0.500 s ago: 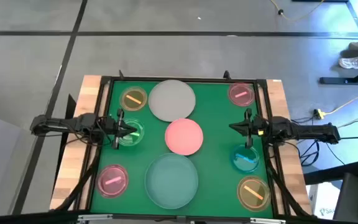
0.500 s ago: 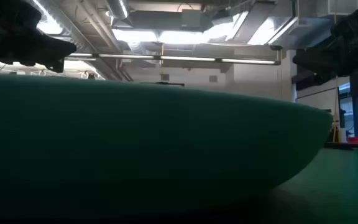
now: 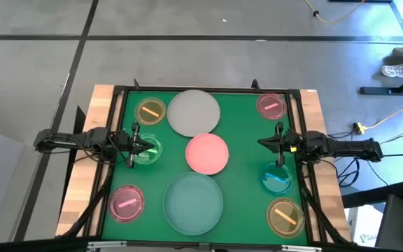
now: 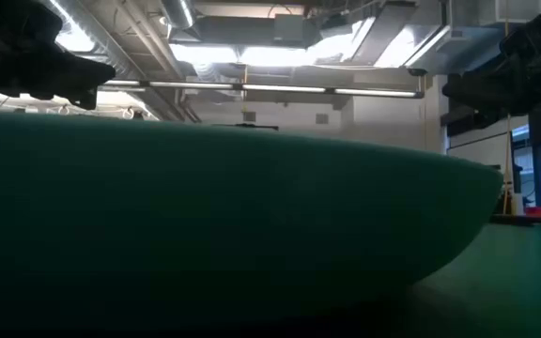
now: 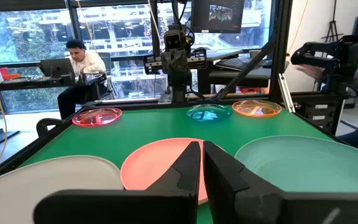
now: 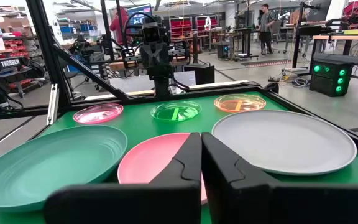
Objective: Stack plastic plates
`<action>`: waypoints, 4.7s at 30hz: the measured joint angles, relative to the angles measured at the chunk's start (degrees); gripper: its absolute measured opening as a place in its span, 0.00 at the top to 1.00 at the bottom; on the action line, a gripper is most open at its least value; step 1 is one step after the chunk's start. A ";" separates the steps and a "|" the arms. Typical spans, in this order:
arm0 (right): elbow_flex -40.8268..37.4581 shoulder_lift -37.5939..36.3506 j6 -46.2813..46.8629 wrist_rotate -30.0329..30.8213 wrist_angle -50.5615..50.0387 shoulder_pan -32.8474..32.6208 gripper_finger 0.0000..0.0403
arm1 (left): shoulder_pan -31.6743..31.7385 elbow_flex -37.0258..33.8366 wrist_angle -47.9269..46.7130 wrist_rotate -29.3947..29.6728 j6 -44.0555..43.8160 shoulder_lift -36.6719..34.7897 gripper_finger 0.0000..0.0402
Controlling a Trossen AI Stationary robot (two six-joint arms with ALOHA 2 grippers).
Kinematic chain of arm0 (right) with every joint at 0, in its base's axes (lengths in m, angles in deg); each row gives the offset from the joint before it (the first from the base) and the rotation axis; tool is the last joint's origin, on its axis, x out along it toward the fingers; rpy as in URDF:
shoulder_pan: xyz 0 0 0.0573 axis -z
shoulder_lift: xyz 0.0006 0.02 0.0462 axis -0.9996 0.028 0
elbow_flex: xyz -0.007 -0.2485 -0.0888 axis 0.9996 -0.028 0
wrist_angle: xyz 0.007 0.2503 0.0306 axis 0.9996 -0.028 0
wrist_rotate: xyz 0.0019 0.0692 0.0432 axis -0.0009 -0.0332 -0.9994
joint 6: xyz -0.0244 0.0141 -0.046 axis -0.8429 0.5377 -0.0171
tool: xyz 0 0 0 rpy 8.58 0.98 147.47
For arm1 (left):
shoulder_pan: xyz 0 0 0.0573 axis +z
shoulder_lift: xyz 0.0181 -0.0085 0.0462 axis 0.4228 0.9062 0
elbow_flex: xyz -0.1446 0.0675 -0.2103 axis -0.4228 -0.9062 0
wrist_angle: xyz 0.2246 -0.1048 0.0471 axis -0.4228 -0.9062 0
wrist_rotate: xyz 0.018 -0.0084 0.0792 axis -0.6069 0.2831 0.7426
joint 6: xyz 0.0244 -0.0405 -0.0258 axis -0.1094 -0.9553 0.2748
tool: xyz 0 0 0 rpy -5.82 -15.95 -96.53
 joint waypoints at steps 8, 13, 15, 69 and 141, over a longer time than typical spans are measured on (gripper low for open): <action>0.02 0.00 0.00 -0.02 0.00 -0.02 1.00 | 0.01 0.00 0.00 0.00 -0.01 -0.01 0.97; 0.01 -0.01 0.00 -0.02 0.00 -0.02 1.00 | 0.02 0.00 0.00 0.00 0.00 0.00 0.97; 0.02 -0.02 0.00 -0.02 0.00 -0.02 1.00 | 0.00 -0.01 0.00 0.00 -0.01 -0.01 0.97; 5.40 28.50 8.92 -4.11 20.24 -0.09 1.00 | -0.11 -0.02 16.38 -0.08 -3.36 0.06 0.97; 60.47 99.03 19.52 0.47 -16.27 -17.05 0.48 | -10.76 16.59 30.96 7.11 -13.39 55.06 0.97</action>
